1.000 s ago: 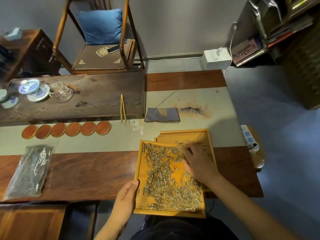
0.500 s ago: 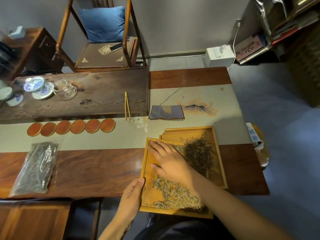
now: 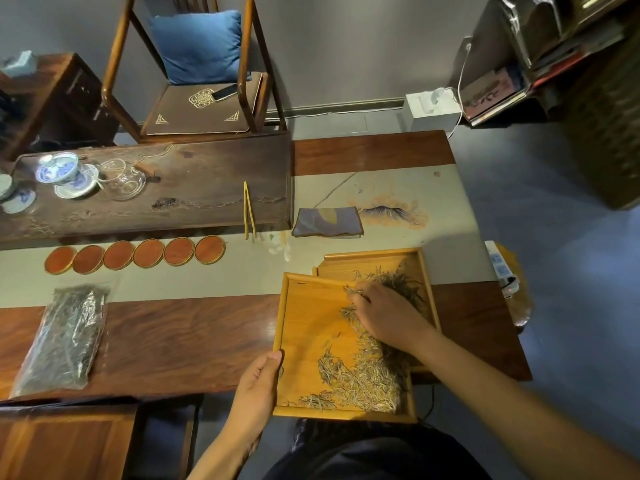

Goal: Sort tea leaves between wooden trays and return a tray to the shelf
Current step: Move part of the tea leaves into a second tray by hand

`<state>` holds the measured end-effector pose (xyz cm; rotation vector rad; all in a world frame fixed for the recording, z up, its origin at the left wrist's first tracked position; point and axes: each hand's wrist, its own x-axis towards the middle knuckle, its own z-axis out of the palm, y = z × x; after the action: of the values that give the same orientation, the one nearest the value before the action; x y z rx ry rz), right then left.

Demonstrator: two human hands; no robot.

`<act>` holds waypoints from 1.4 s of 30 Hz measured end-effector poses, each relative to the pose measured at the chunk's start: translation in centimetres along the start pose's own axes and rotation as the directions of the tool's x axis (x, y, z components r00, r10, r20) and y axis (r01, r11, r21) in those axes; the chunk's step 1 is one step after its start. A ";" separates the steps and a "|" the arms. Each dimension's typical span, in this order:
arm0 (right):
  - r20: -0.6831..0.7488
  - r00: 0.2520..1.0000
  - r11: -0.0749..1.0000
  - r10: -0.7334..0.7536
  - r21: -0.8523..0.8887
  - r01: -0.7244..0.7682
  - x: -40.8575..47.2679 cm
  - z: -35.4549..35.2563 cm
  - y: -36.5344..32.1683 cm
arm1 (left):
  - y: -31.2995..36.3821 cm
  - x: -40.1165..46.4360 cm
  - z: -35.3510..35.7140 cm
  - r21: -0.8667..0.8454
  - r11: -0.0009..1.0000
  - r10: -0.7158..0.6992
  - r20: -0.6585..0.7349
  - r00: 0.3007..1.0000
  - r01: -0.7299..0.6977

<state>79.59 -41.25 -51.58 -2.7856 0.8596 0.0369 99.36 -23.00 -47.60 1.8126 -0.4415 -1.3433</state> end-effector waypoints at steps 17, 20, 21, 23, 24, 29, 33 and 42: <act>-0.166 0.971 0.957 -0.172 0.207 0.205 -1.4 -1.9 -11.1 | 0.9 0.0 1.5 -0.010 0.999 0.049 -0.045 0.998 -0.050; -0.161 0.973 0.955 -0.167 0.217 0.200 -1.1 -2.1 -11.8 | 0.9 0.1 1.5 -0.021 0.999 0.039 -0.075 0.996 -0.041; -0.162 0.971 0.954 -0.176 0.214 0.209 -1.1 -2.1 -11.8 | 0.9 0.1 1.5 -0.021 0.999 0.036 -0.088 0.995 -0.038; -0.164 0.964 0.946 -0.207 0.216 0.240 -1.2 -2.0 -11.6 | 0.8 0.1 1.2 -0.013 0.999 0.033 -0.096 0.995 -0.034; -0.165 0.961 0.942 -0.222 0.219 0.256 -1.4 -1.9 -11.4 | 0.8 0.2 1.2 -0.005 0.999 0.035 -0.094 0.995 -0.035; -0.198 0.948 0.943 -0.250 0.174 0.285 -2.5 -0.9 -9.7 | 0.9 0.1 1.0 -0.027 0.999 0.032 -0.103 0.994 -0.035; -0.239 0.949 0.951 -0.206 0.178 0.251 -3.1 -0.2 -7.1 | 0.8 0.0 0.9 -0.036 0.999 0.011 -0.099 0.995 -0.015; -0.223 0.963 0.936 0.153 0.345 -0.068 -4.7 -2.1 -2.5 | 0.9 0.0 0.6 0.012 1.000 0.011 -0.088 0.996 -0.010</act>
<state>76.96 -37.13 -48.59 -2.4503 0.9769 -0.4088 98.98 -23.77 -46.96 1.8684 -0.4121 -1.2503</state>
